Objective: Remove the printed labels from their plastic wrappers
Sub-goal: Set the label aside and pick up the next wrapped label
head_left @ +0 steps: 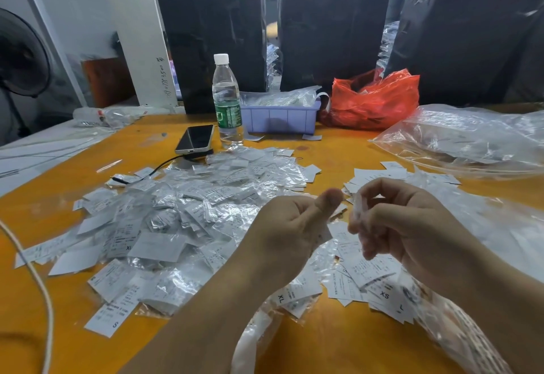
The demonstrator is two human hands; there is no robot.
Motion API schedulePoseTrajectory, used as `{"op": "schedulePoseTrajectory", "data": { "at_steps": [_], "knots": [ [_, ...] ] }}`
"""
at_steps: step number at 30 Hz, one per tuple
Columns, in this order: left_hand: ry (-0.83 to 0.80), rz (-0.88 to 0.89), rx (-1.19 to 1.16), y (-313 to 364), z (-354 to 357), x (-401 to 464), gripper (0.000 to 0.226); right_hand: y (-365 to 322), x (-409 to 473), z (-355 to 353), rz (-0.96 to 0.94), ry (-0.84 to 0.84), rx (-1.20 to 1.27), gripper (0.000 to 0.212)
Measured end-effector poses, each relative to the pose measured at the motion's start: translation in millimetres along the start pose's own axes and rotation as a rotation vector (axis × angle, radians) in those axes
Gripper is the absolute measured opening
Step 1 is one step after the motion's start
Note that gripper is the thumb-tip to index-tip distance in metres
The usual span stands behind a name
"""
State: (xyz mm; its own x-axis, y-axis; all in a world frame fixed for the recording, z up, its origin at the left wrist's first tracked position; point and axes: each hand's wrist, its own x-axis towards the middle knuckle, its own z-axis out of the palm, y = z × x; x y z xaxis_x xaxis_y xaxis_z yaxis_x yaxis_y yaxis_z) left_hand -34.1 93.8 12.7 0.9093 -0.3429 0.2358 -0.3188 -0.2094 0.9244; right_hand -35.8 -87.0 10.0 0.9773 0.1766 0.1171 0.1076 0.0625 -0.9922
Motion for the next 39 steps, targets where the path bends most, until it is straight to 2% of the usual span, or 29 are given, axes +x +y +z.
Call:
{"op": "schedulePoseTrajectory", "data": {
  "at_steps": [3, 6, 8, 10, 13, 15, 21, 28, 39],
  "knots": [
    [0.029, -0.082, -0.043, 0, -2, 3, 0.066, 2, 1, 0, 0.015, -0.001, -0.023, 0.034],
    [0.080, -0.100, -0.217, 4, -4, 5, 0.047, 2, 1, -1, 0.051, 0.011, -0.004, 0.033],
    [0.078, -0.128, -0.259, 10, -4, 5, 0.040, 3, 1, 0, 0.066, 0.015, -0.002, 0.024],
    [0.019, -0.177, -0.221, 5, -8, 1, 0.038, 2, 0, 1, 0.060, 0.024, -0.005, 0.004],
    [0.105, -0.167, -0.084, 1, -10, 6, 0.018, 0, -1, -1, 0.035, 0.043, -0.014, 0.020],
    [0.088, -0.101, -0.055, -1, -11, 0, 0.013, -1, -1, -2, 0.010, 0.046, -0.016, 0.023],
    [0.126, -0.002, -0.088, -2, -6, -2, 0.015, -3, -3, -2, -0.045, 0.016, -0.020, 0.010],
    [0.113, 0.050, -0.074, -2, -4, -3, 0.013, -4, -7, 3, -0.094, -0.003, -0.158, 0.017],
    [0.088, 0.069, -0.047, -2, -6, -2, 0.006, -3, -6, 5, -0.090, 0.064, -0.249, 0.037]
  ]
}}
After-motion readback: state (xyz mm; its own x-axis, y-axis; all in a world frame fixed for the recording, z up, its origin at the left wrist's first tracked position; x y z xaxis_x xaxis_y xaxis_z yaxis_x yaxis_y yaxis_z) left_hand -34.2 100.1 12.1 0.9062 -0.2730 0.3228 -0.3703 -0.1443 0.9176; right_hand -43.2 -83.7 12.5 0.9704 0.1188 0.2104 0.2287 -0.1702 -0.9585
